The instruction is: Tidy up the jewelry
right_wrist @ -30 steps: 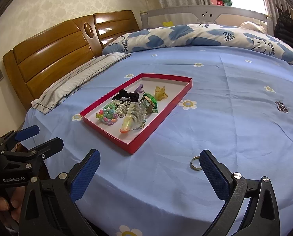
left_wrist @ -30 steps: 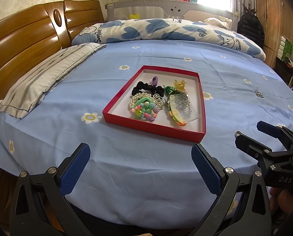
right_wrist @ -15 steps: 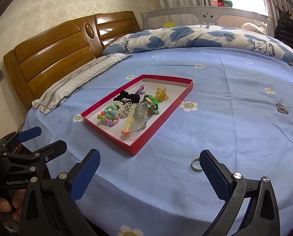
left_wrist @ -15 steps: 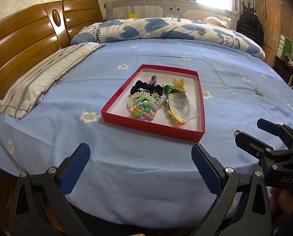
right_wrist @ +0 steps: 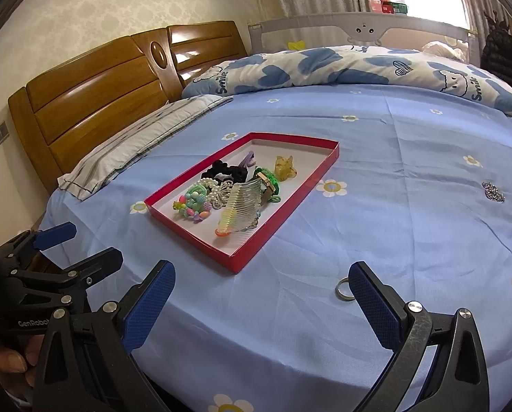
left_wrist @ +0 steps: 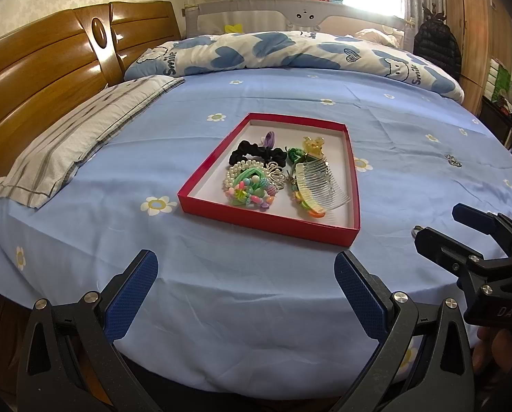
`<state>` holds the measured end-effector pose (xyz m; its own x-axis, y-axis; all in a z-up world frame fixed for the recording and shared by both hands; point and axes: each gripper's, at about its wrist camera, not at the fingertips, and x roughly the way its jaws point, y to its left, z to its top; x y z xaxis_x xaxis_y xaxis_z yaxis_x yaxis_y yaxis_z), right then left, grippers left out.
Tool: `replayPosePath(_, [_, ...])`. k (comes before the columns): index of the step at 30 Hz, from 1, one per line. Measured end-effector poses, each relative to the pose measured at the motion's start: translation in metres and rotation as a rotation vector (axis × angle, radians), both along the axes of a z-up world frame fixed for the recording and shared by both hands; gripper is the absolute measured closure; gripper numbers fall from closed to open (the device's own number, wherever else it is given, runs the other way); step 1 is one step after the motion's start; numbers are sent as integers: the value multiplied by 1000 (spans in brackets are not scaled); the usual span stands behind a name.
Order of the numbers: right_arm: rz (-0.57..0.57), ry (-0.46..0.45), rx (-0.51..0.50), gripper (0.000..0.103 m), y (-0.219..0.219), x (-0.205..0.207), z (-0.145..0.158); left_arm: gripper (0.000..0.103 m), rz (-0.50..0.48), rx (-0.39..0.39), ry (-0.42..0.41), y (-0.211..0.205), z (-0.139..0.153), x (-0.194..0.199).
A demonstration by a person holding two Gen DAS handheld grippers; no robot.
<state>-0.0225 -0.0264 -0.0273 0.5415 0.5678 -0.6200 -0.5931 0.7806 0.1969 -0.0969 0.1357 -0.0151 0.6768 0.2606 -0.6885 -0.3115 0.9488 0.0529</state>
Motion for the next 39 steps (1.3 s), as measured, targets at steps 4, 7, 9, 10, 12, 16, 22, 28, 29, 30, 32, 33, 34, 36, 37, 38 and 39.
replayPosePath(4, [0, 0, 0, 1, 0, 0, 0, 0, -2, -4, 2, 1, 0, 0])
replayPosePath(7, [0, 0, 0, 1, 0, 0, 0, 0, -2, -6, 3, 1, -1, 0])
replayPosePath(9, [0, 0, 0, 1, 0, 0, 0, 0, -4, -6, 4, 1, -1, 0])
replayPosePath(10, [0, 0, 0, 1, 0, 0, 0, 0, -4, -6, 4, 1, -1, 0])
replayPosePath(12, [0, 0, 0, 1, 0, 0, 0, 0, -4, -7, 4, 1, -1, 0])
replayPosePath(16, [0, 0, 0, 1, 0, 0, 0, 0, -4, -7, 5, 1, -1, 0])
replayPosePath(22, [0, 0, -1, 1, 0, -1, 0, 0, -3, -9, 7, 1, -1, 1])
replayPosePath(28, [2, 1, -1, 1, 0, -1, 1, 0, -4, -11, 8, 2, -1, 1])
replayPosePath(29, [2, 2, 0, 1, 0, 0, 2, 0, -4, -11, 8, 1, -1, 1])
replayPosePath(30, [2, 1, 0, 1, 0, -1, 1, 0, -4, -12, 8, 2, -1, 1])
replayPosePath(32, [2, 1, -1, 1, 0, -1, 1, 0, -5, -12, 7, 2, -1, 1])
replayPosePath(33, [2, 1, 0, 1, 0, -1, 1, 0, -5, -13, 7, 2, -2, 1])
replayPosePath(34, [2, 0, 0, 1, 0, -1, 1, 0, -5, -13, 7, 2, -2, 1])
replayPosePath(36, [3, 0, -1, 1, 0, 0, 1, 0, -6, -15, 9, 3, -3, 2])
replayPosePath(37, [2, 1, -1, 1, 0, 0, 1, 0, -7, -15, 9, 3, -3, 3])
replayPosePath(38, [3, 2, -1, 1, 0, 0, 1, 0, -7, -15, 8, 3, -3, 3])
replayPosePath(39, [3, 2, -1, 1, 0, -1, 1, 0, -7, -16, 8, 3, -4, 3])
